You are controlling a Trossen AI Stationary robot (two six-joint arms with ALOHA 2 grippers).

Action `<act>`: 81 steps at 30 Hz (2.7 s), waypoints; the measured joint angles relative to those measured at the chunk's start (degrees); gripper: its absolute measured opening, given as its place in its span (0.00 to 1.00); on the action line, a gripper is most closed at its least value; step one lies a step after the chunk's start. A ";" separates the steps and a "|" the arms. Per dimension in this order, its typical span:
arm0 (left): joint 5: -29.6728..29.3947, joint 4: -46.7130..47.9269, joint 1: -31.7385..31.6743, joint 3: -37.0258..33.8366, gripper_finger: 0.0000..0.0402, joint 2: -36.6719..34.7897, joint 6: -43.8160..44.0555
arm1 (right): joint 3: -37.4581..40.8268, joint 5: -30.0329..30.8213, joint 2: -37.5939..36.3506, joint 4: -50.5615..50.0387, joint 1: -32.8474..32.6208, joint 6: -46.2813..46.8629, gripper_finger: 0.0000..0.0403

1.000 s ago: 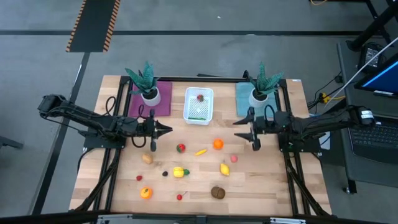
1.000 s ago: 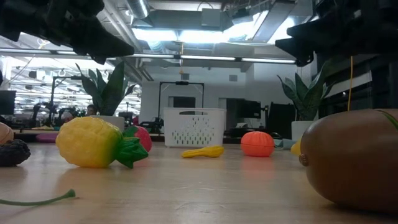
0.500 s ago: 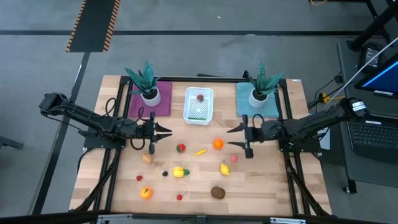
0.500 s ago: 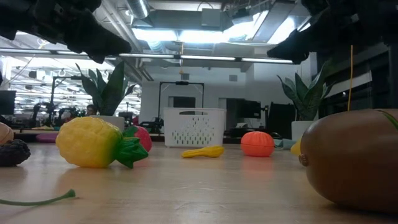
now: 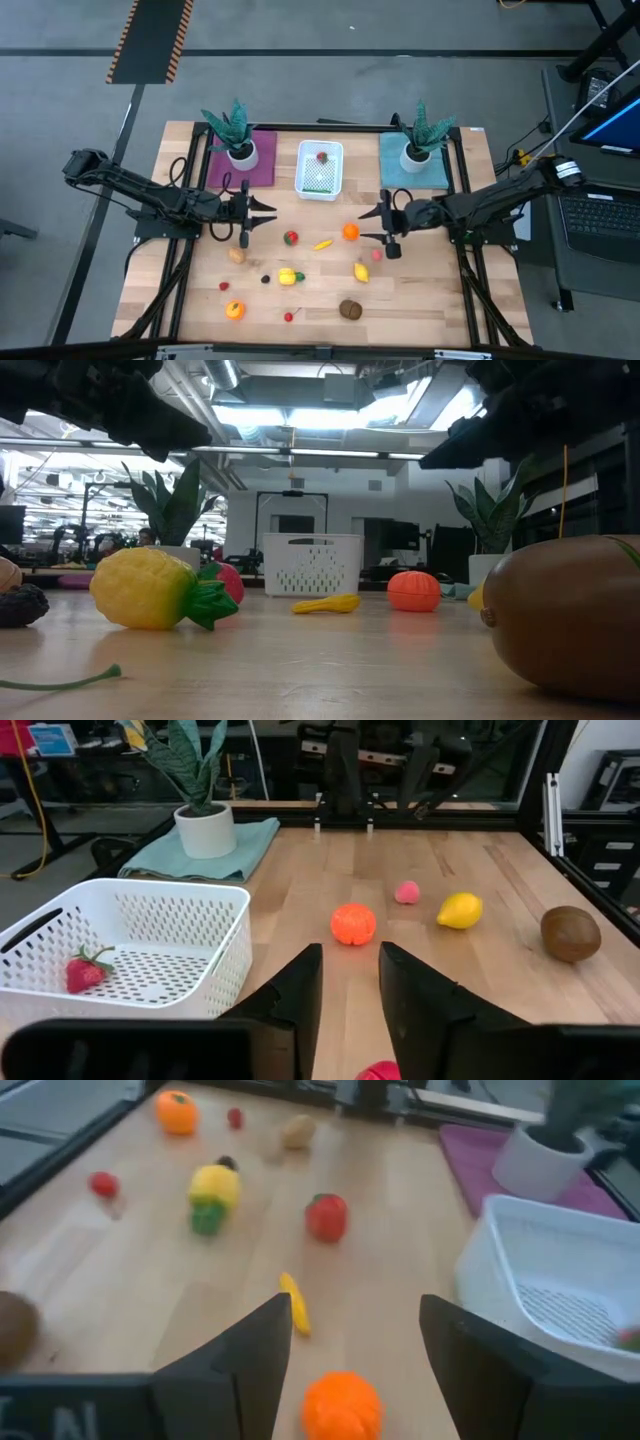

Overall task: Pick and placing Produce into tupperware
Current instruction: Put the orange pumpkin into the white bin

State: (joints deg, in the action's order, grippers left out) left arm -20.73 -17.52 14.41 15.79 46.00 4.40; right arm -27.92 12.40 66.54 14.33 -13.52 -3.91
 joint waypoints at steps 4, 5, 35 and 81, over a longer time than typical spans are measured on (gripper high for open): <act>0.00 0.00 -0.02 0.00 0.32 0.00 0.00 | 0.00 3.13 1.43 -0.01 0.02 1.91 0.57; 0.00 0.00 -0.02 0.00 0.34 0.00 0.00 | 0.00 3.26 1.89 -0.01 0.02 1.95 0.58; -0.02 1.62 -0.02 0.02 0.55 0.00 0.06 | -0.02 8.37 6.89 3.28 0.11 0.57 0.72; 0.00 2.08 -0.02 0.02 0.55 0.00 0.11 | 0.00 -7.08 6.86 3.79 0.20 -8.72 0.72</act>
State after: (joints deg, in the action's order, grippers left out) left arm -20.74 -15.44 14.39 15.81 46.00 4.51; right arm -27.92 5.32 73.41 18.12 -13.32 -12.62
